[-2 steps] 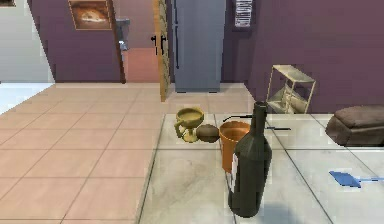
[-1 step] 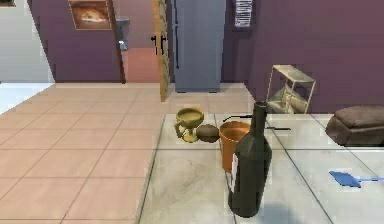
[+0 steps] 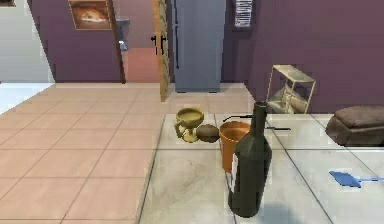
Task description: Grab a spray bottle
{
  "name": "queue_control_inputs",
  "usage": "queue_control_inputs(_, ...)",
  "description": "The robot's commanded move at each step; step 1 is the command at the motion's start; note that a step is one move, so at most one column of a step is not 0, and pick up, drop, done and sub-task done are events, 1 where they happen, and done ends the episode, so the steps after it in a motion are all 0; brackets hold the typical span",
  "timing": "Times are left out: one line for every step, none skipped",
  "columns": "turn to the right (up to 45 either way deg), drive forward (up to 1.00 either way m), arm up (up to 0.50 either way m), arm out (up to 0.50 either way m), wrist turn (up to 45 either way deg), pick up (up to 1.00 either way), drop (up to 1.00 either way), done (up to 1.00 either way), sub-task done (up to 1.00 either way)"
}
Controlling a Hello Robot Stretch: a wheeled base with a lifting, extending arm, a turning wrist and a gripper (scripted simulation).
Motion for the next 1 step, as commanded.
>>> queue_control_inputs(0.0,0.0,0.0,0.0,0.0,0.0,0.0,1.0,0.0)
